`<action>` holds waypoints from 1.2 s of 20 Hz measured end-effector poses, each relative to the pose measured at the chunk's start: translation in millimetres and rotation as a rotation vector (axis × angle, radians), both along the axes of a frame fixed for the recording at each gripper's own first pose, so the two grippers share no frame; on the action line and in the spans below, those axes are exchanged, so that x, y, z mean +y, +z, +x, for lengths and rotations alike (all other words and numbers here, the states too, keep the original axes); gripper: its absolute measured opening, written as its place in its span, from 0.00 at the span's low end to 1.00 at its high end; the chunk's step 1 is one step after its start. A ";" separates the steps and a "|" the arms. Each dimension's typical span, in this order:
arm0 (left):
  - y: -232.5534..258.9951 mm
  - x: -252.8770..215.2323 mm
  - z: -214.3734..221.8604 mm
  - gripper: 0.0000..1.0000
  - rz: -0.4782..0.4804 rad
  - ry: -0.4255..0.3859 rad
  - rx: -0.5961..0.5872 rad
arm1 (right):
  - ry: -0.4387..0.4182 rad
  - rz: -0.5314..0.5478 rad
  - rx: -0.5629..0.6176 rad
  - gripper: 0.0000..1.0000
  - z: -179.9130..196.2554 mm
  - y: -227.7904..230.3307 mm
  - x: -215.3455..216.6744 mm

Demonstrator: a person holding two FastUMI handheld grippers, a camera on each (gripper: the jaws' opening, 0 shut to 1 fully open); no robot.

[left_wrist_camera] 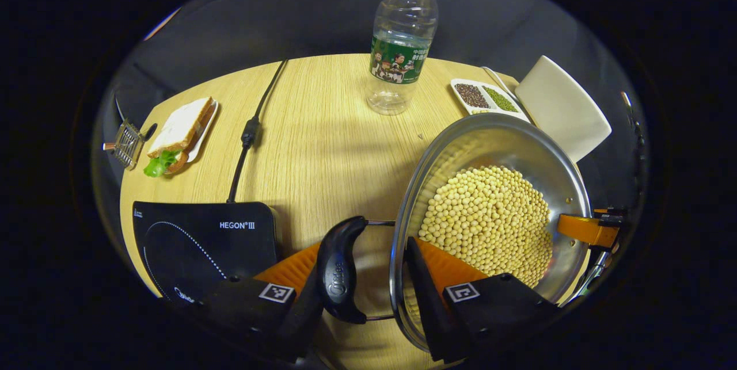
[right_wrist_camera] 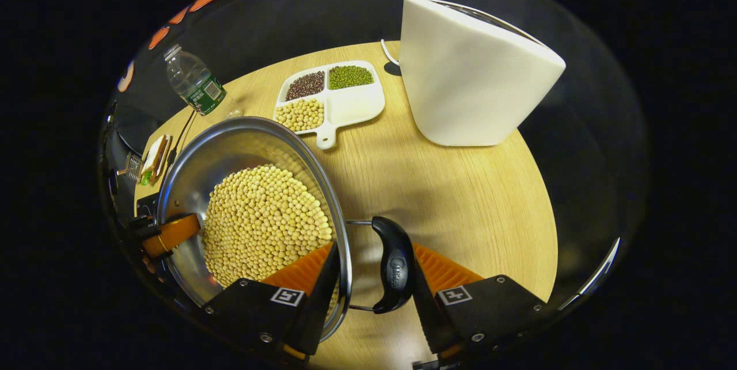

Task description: First push the handle of the pot to place it horizontally, then grasp the pot with both hands and set it on the induction cooktop.

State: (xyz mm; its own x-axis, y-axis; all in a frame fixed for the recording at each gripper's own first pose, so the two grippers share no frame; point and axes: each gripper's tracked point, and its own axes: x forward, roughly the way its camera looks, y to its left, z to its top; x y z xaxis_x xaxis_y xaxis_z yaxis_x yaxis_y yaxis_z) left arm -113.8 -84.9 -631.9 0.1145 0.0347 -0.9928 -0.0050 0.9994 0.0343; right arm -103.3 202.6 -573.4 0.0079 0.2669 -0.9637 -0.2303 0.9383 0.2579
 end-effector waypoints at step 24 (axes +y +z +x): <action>105.9 18.5 4.1 0.76 0.070 0.065 -0.141 | -0.044 0.121 -0.042 0.54 -1.0 -3.9 7.5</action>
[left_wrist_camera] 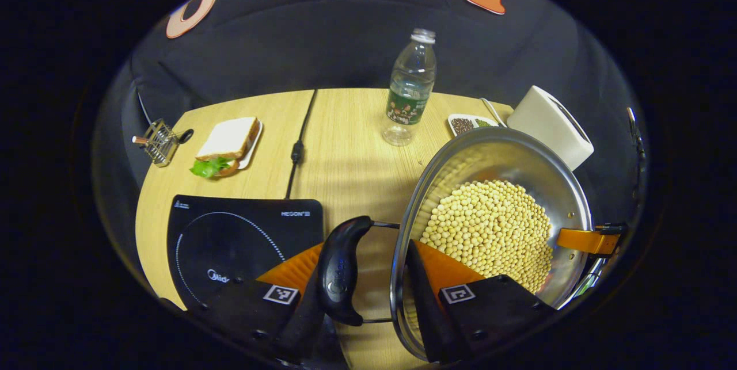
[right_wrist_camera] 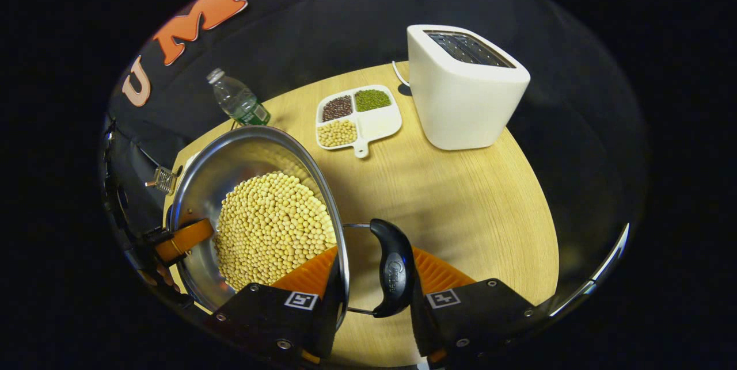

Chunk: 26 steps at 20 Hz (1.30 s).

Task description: First push the handle of the pot to place it horizontally, then grasp the pot with both hands and set it on the induction cooktop.

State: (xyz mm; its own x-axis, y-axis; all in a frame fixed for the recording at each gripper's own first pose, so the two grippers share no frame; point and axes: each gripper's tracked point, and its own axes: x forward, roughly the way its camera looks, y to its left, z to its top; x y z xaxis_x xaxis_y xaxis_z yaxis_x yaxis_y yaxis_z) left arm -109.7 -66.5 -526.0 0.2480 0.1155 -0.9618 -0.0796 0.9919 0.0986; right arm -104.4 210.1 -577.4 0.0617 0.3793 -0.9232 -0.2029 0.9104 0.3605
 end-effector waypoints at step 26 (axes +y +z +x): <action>121.6 179.4 -61.1 0.75 0.158 0.243 -0.016 | 0.243 0.133 -0.049 0.54 40.7 -22.7 7.6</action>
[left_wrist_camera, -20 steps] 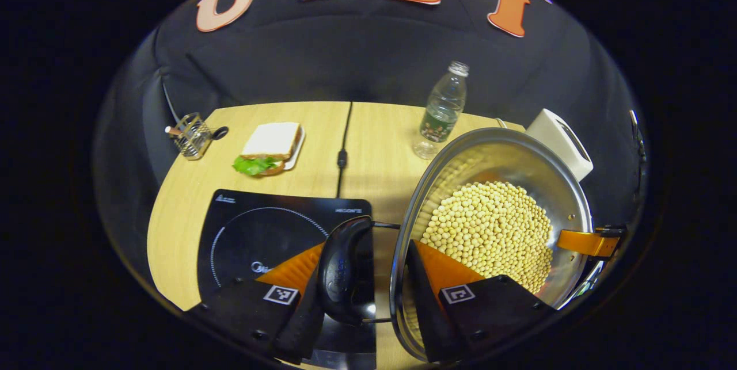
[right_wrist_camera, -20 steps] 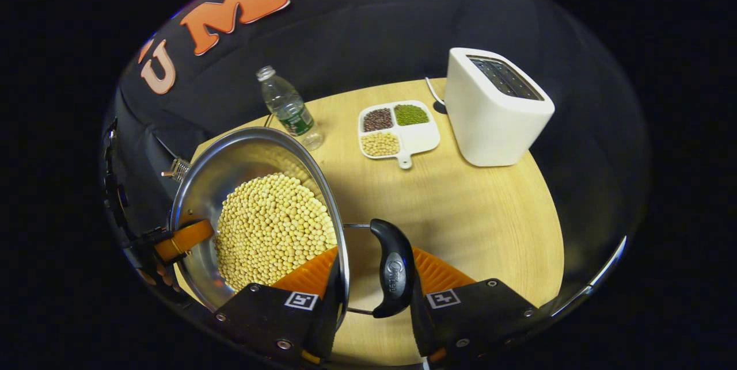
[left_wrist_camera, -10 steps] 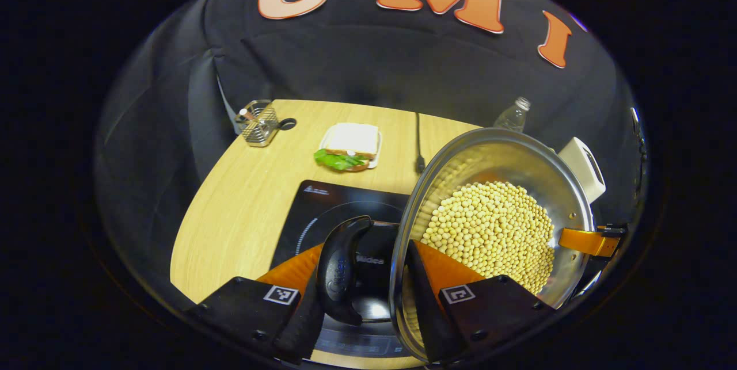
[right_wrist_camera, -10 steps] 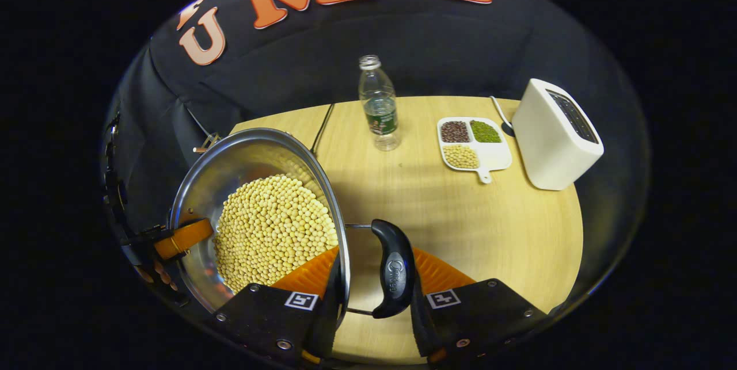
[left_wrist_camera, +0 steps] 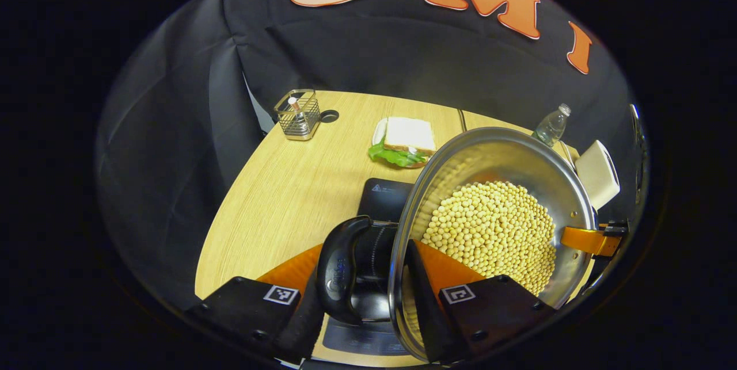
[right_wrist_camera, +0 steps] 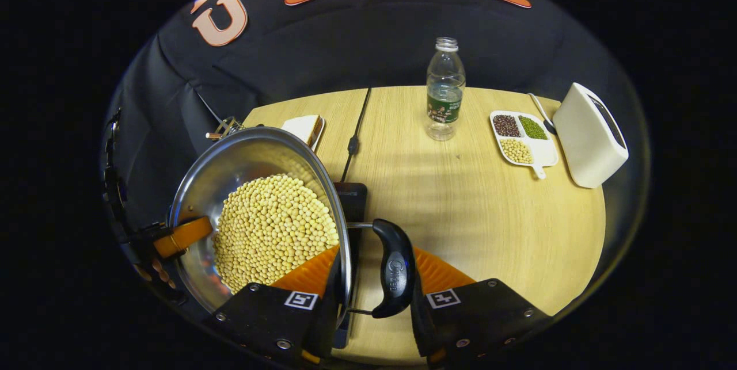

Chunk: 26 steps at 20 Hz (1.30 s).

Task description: First push the handle of the pot to place it horizontally, then grasp the pot with both hands and set it on the induction cooktop.

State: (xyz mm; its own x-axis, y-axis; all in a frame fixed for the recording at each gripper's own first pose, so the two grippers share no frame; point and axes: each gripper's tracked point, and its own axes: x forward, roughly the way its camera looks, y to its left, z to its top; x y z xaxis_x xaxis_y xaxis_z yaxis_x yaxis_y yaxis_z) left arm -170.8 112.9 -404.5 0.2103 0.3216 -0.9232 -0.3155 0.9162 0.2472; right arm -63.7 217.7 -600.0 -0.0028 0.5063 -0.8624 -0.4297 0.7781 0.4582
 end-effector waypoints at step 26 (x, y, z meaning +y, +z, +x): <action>-10.9 1.5 1.7 0.79 -0.046 -0.018 -0.004 | -0.036 -0.038 -0.013 0.58 -0.5 14.4 -6.9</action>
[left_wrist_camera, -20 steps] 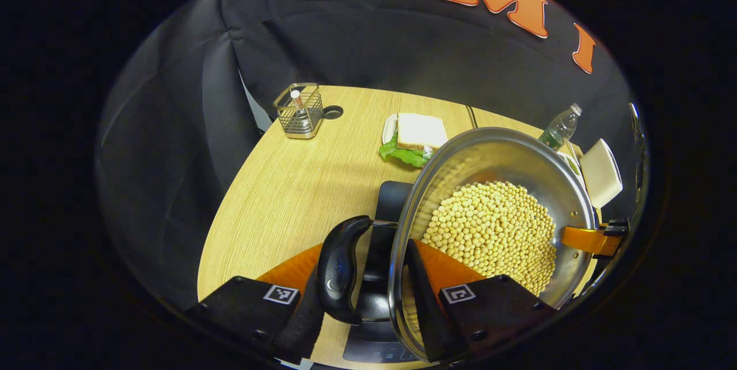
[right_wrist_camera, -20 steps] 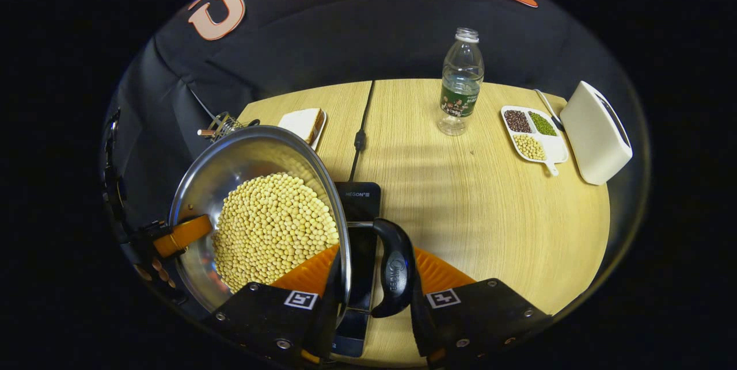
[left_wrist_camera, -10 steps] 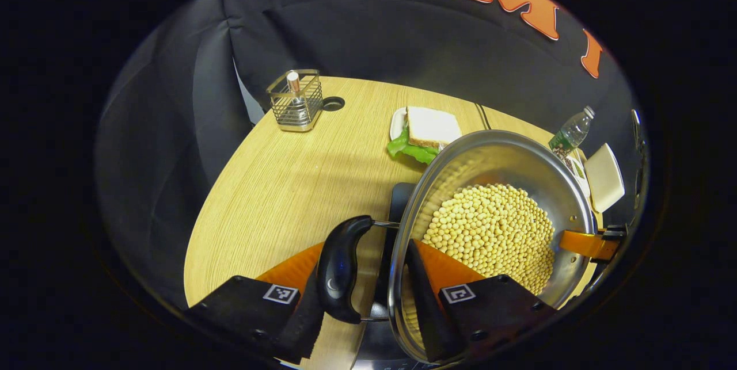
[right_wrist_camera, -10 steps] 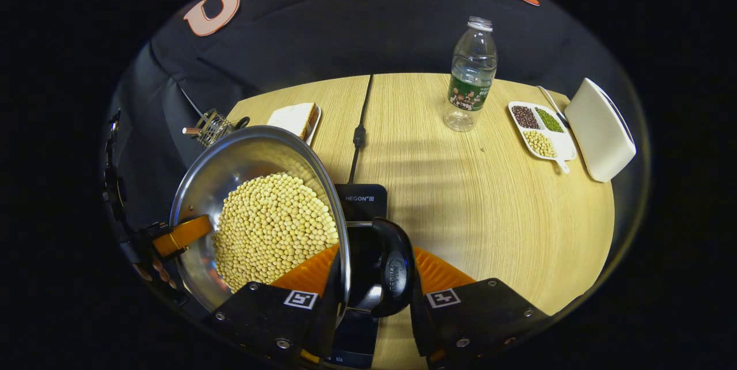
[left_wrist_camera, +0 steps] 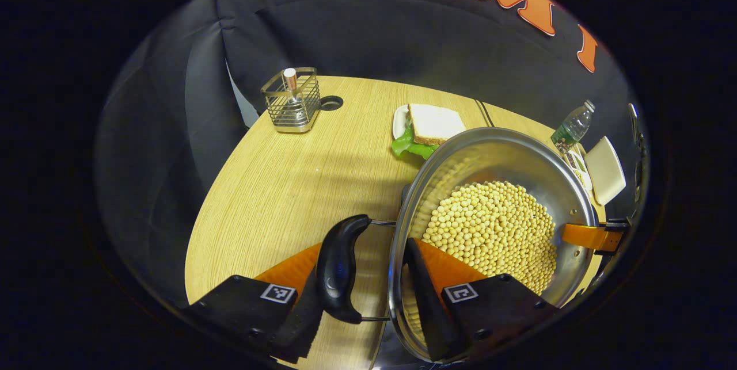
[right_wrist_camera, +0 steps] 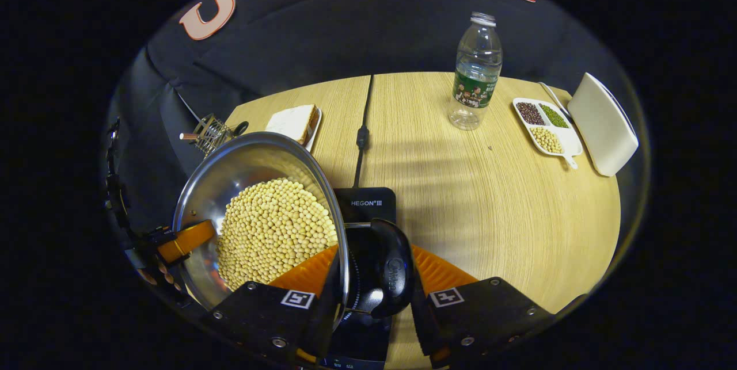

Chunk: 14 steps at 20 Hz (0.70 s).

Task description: First push the handle of the pot to place it horizontally, then grasp the pot with both hands and set it on the induction cooktop.

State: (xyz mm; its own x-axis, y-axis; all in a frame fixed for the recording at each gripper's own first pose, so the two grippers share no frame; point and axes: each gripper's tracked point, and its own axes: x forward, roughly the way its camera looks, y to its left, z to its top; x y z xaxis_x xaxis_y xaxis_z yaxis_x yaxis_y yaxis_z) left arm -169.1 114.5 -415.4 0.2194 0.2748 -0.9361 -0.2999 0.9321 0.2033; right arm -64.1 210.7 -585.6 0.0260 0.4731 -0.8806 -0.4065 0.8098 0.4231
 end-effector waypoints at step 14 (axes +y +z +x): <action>120.3 -21.8 55.0 0.95 0.235 -0.078 -0.230 | -0.059 0.268 -0.352 0.90 84.7 100.3 -33.2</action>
